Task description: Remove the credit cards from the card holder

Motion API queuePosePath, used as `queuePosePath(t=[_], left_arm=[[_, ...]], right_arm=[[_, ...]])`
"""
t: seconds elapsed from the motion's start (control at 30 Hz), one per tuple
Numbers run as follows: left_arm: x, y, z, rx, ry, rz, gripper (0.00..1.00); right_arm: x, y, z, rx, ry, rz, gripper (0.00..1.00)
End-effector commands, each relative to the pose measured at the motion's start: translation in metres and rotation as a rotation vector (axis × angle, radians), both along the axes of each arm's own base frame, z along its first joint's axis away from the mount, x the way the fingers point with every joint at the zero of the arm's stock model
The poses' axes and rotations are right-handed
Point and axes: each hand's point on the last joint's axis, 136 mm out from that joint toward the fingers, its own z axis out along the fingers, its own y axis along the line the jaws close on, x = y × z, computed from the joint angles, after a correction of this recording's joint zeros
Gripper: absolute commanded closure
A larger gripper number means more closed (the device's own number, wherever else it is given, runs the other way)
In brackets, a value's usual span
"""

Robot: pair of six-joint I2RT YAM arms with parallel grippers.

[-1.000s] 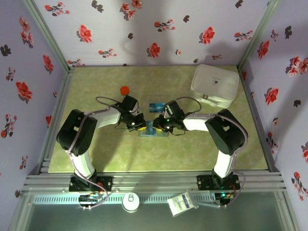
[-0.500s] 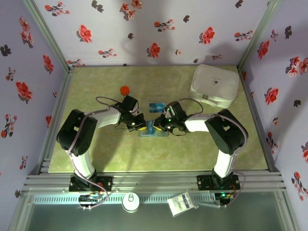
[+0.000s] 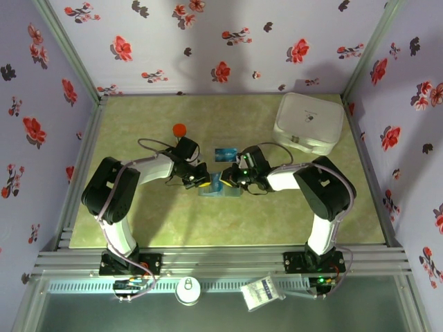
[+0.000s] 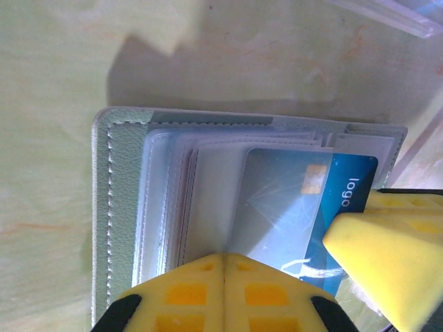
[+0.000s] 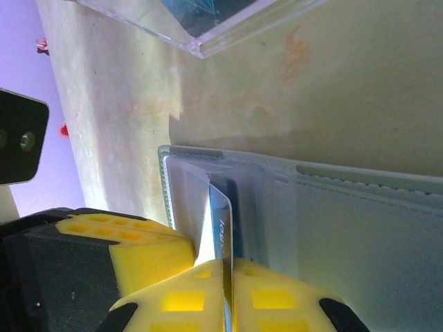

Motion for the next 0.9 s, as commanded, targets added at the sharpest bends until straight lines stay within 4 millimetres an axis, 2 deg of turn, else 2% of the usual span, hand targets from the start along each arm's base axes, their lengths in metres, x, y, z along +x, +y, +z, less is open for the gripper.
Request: queuePosePath(t=[0.0, 0.33, 0.5, 0.73, 0.87], left_arm=[[-0.005, 0.003, -0.004, 0.036, 0.02, -0.013, 1.0], [-0.004, 0.002, 0.0, 0.031, 0.011, -0.012, 1.0], [0.001, -0.001, 0.011, 0.011, -0.01, -0.003, 1.0], [0.008, -0.002, 0.04, -0.019, -0.081, 0.013, 0.98], [0.012, -0.001, 0.046, -0.024, -0.099, 0.019, 0.97]], right_arm=[[-0.001, -0.013, -0.002, -0.037, -0.001, -0.015, 0.9], [-0.007, -0.04, 0.007, -0.153, -0.033, -0.008, 0.91], [-0.009, -0.049, 0.02, -0.224, -0.077, 0.033, 0.92], [-0.006, -0.064, 0.037, -0.407, -0.206, 0.184, 0.98], [-0.002, -0.075, 0.043, -0.534, -0.285, 0.317, 0.98]])
